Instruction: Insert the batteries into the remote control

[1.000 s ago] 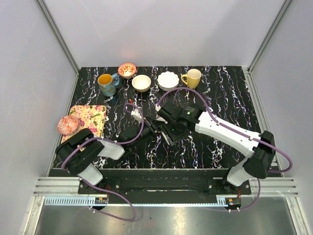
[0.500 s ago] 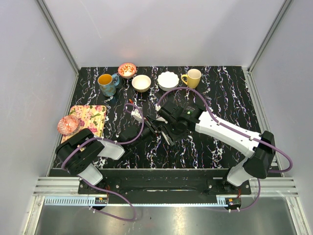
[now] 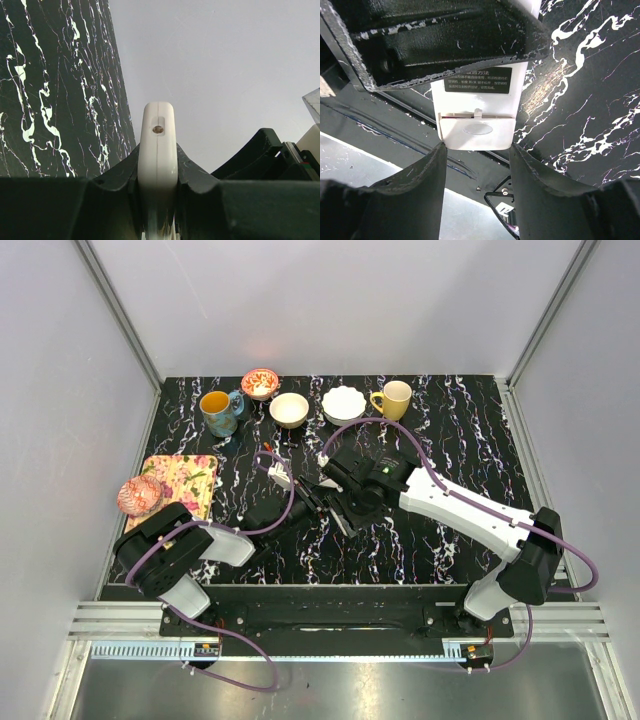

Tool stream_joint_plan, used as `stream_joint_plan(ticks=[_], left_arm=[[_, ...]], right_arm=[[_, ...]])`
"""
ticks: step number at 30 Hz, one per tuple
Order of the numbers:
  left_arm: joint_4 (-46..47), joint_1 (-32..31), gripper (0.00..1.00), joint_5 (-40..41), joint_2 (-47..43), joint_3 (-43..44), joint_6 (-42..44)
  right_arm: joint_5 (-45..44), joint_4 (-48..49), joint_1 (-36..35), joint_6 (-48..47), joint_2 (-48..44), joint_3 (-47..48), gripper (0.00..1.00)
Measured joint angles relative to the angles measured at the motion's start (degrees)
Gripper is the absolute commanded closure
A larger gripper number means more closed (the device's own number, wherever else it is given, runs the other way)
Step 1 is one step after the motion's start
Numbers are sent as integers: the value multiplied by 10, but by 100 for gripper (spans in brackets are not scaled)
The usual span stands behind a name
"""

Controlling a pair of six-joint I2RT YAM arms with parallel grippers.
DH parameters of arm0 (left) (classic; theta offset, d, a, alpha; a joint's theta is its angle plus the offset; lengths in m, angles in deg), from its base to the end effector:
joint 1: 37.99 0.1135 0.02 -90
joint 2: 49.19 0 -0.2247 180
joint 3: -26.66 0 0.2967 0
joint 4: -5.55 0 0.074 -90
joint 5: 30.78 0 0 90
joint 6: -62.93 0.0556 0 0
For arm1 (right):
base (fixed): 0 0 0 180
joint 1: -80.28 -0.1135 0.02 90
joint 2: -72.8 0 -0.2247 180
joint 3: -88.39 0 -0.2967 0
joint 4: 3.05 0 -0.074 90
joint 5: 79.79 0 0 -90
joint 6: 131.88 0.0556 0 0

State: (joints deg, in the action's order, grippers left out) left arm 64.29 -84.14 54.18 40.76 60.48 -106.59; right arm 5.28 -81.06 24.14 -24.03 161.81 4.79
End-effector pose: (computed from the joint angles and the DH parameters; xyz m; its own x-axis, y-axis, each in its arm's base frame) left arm 0.2143 -0.2301 0.0977 -0.7604 -0.6223 -0.1856 0.1727 0.0817 -0.9816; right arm 0.2008 0.2907 0.2543 -0.7490 -0.5682 -0.3407 -0.6113 0.7910 0.0245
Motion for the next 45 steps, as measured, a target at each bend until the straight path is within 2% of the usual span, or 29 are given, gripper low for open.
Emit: stream_joint_plan(ticks=[11,30,36,40,45], left_arm=[[0,-4,100,1,0,0,-1],[2,-4,100,14,2,-1,-11],[5,9,100,14,9,-14,-11],[6,30,100,14,10,-32,-11],[6,48,100,9,5,-59,-8]], right_arm=[[0,5,0,1,0,0,37],[-34,10,0,5,-7,10,33],[-101,58,1,28,-88,-10,30],[-144,108,2,58,-189,-92,25],[-147,141,8,115,-258,-205,29]])
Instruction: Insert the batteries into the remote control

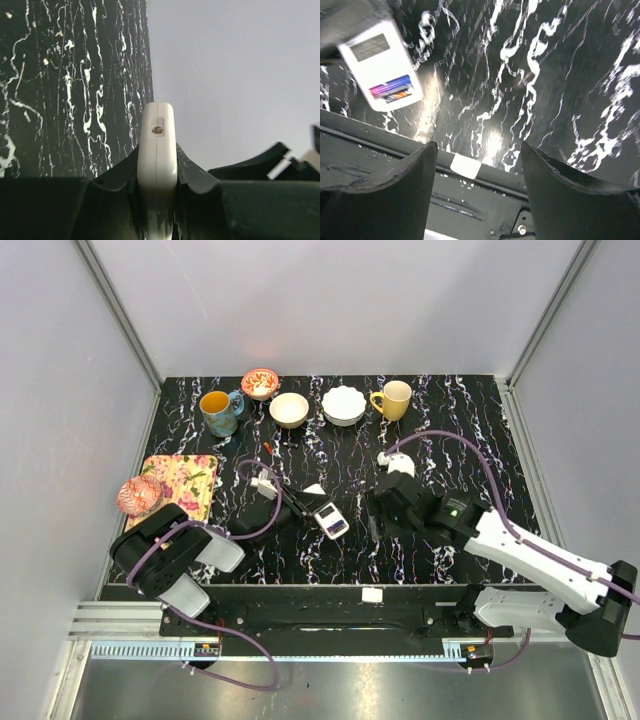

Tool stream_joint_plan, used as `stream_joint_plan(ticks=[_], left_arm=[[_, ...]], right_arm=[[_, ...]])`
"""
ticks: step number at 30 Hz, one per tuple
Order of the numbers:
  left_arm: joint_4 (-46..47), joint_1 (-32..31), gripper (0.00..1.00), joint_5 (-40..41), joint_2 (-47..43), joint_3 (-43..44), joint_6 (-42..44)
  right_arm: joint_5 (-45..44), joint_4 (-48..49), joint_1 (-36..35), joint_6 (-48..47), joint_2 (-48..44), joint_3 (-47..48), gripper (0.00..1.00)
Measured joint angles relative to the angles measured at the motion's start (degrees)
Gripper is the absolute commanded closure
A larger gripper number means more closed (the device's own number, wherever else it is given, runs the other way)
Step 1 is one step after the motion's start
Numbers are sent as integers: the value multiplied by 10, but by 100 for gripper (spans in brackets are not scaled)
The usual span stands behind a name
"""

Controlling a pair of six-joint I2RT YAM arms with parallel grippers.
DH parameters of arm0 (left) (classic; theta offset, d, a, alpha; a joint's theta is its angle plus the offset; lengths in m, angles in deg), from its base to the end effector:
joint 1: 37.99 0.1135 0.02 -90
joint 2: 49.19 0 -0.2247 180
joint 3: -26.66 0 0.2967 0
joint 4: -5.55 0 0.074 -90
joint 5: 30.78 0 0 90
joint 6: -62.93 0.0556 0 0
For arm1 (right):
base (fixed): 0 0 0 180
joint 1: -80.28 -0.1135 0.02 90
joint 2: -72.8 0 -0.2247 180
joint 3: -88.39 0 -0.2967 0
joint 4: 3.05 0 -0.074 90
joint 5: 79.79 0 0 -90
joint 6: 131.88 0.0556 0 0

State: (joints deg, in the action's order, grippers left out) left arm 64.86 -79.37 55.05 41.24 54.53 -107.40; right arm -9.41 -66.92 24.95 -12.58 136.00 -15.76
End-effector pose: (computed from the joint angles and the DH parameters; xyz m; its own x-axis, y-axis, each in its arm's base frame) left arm 0.2132 -0.1932 0.0675 -0.7108 -0.6841 -0.1636 0.0780 0.1546 -0.9849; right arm 0.1788 0.2257 0.2805 -0.7073 -0.2122 -0.6743 -0.3542 0.9319 0.0782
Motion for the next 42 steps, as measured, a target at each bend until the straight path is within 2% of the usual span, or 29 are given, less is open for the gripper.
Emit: stream_joint_plan(ticks=[3,6,10,13,17,21,25,31,42], left_arm=[[0,1,100,-1,-26,-28,9],[1,1,100,0,-69,-63,18],[0,1,100,3,-145,-108,36],[-1,1,100,9,-225,-132,54],[-8,1,100,17,-327,-134,80],[-42,1,100,29,-425,-134,99],[-89,1,100,41,-493,-134,110],[-116,1,100,49,-508,-134,115],[-73,1,100,47,-407,-134,106]], right_arm=[[41,20,2,43,9,-62,30],[95,71,-4,104,7,-150,24],[131,101,-37,182,-2,-220,22],[132,113,-82,228,17,-219,23],[130,132,-125,275,90,-203,24],[125,143,-146,318,151,-198,25],[113,147,-153,362,151,-213,25],[111,143,-162,398,151,-234,25],[111,144,-167,416,179,-249,23]])
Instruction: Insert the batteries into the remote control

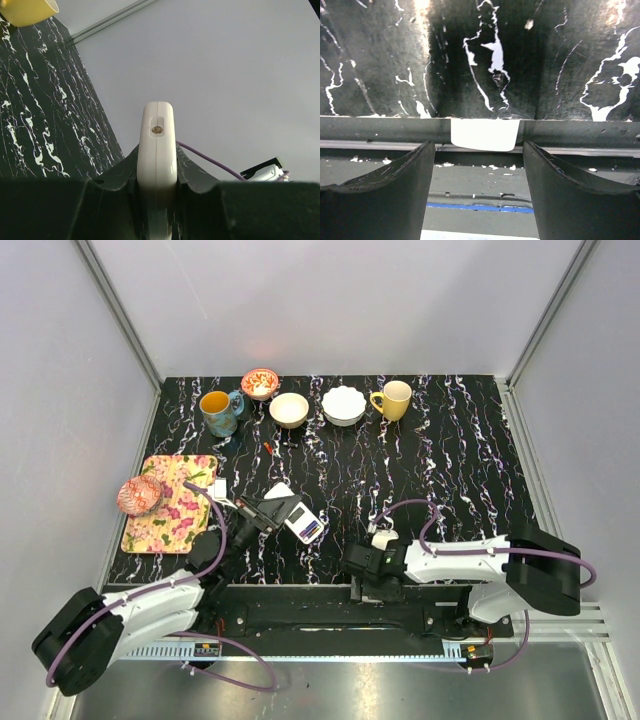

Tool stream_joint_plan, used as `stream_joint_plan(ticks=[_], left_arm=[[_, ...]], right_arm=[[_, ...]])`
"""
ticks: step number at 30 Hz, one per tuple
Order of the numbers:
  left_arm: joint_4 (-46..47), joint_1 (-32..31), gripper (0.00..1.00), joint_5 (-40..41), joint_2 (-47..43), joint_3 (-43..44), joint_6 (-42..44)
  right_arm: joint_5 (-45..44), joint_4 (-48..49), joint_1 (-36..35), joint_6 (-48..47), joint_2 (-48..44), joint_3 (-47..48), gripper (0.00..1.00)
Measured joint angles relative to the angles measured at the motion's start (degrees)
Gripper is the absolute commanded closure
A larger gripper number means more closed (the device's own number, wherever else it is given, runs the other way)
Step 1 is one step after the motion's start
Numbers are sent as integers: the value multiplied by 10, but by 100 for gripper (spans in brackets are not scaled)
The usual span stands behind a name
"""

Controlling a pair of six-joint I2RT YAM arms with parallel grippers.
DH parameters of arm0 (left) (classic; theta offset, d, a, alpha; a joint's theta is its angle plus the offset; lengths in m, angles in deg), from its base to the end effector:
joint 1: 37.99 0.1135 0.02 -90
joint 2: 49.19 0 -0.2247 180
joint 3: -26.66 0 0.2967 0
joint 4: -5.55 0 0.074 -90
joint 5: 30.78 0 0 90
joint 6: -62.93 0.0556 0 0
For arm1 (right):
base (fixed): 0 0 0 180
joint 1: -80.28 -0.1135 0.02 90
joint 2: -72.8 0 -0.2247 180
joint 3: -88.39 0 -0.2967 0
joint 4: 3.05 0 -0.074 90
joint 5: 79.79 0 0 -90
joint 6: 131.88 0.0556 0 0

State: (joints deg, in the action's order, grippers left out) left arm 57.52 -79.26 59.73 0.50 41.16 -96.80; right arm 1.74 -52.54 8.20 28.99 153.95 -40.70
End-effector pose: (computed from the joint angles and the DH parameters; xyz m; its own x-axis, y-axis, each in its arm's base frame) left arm 0.1816 -0.1587 0.1513 -0.5376 -0.7763 -0.3293 0.4298 0.0837 -0.8990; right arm 0.0893 0.2494 0.0592 -0.9807 0.0043 -0.1954 -0.0197 0.9925 0.1209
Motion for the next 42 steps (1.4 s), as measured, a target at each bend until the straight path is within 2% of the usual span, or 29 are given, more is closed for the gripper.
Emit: stream_joint_plan(ticks=[6,13,24,26,32,42], left_arm=[[16,0,100,-1,11,0,-4],[28,0,100,-1,28,0,-7],[29,0,100,-1,33,0,-8],[29,0,100,-1,33,0,-8],[29,0,100,-1,33,0,-8],[28,0,100,-1,19,0,-8]], right_arm=[[-10,6,0,2,0,-15,22],[-10,-7,0,-16,29,1,31],[-4,-5,0,-29,28,0,66],[-5,-3,0,-29,23,-3,69],[-9,-27,0,-30,3,10,70],[-64,-123,-1,-68,-66,162,68]])
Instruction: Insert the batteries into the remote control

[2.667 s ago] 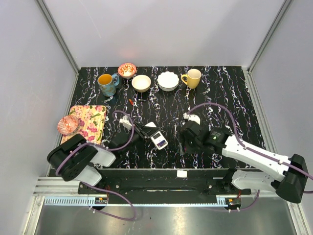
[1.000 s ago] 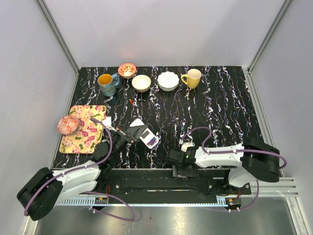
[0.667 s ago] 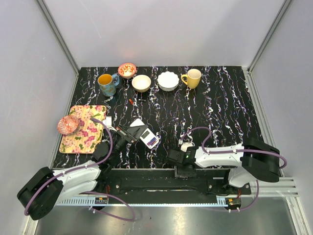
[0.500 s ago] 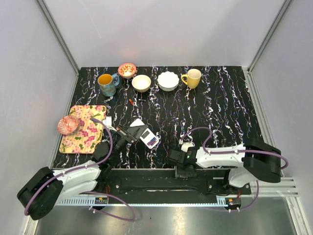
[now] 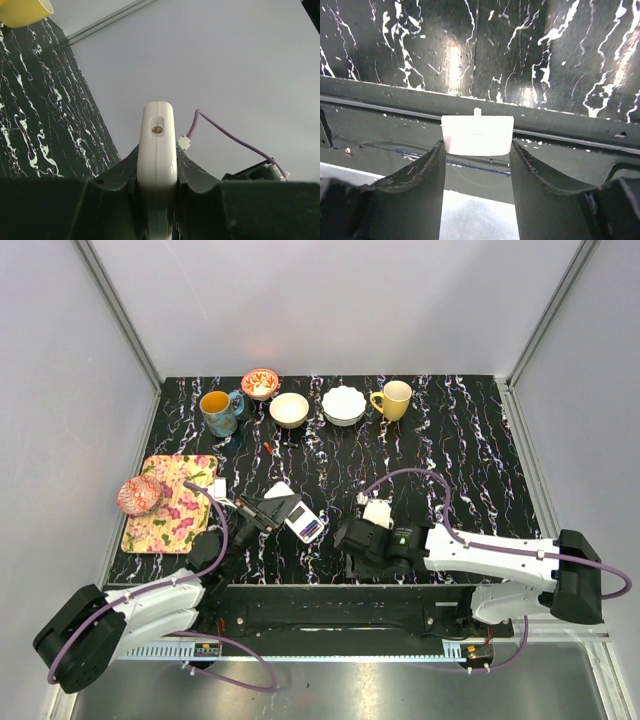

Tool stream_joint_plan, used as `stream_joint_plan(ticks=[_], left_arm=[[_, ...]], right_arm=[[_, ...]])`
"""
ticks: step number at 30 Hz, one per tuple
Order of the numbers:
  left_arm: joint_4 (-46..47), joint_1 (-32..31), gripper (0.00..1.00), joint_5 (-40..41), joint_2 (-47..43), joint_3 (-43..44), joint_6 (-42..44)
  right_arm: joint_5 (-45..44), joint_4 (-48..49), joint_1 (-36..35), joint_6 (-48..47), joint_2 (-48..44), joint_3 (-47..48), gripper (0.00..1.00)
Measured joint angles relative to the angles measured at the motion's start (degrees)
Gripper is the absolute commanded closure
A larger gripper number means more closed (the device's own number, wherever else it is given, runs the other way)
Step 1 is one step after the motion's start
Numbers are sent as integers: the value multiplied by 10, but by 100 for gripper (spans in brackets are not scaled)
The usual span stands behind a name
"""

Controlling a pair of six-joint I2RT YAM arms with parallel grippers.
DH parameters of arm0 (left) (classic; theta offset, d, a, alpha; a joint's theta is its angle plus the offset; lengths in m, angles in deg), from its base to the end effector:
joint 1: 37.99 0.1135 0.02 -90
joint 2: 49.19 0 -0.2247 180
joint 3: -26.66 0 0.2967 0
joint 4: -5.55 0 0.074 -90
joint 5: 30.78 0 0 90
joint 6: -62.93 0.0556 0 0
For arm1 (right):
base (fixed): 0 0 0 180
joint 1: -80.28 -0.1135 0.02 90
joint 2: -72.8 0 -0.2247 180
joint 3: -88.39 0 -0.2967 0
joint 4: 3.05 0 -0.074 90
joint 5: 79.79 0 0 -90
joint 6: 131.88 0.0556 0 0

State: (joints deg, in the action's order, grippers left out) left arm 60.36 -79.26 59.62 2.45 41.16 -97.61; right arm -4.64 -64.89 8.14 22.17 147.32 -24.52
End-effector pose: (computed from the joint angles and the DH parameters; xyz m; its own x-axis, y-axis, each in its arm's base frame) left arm 0.1811 -0.1584 0.1499 -0.5412 -0.7795 -0.3154 0.4332 0.0631 -0.8991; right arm 0.1054 0.2807 0.1722 -0.9278 -0.0453 -0.3704 -0.1325 0.9679 0.2134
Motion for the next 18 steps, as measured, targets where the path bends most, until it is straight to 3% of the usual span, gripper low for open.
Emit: stream_joint_plan(ticks=[8,15,18], left_arm=[[-13,0,100,0,-16,0,0],[-54,0,100,0,-5,0,0],[-54,0,100,0,39,2,-4]], right_arm=[[-42,-30,67,-80,-2,10,70],[-72,-62,75,-176,6,69,98],[-85,-78,75,-216,6,100,100]])
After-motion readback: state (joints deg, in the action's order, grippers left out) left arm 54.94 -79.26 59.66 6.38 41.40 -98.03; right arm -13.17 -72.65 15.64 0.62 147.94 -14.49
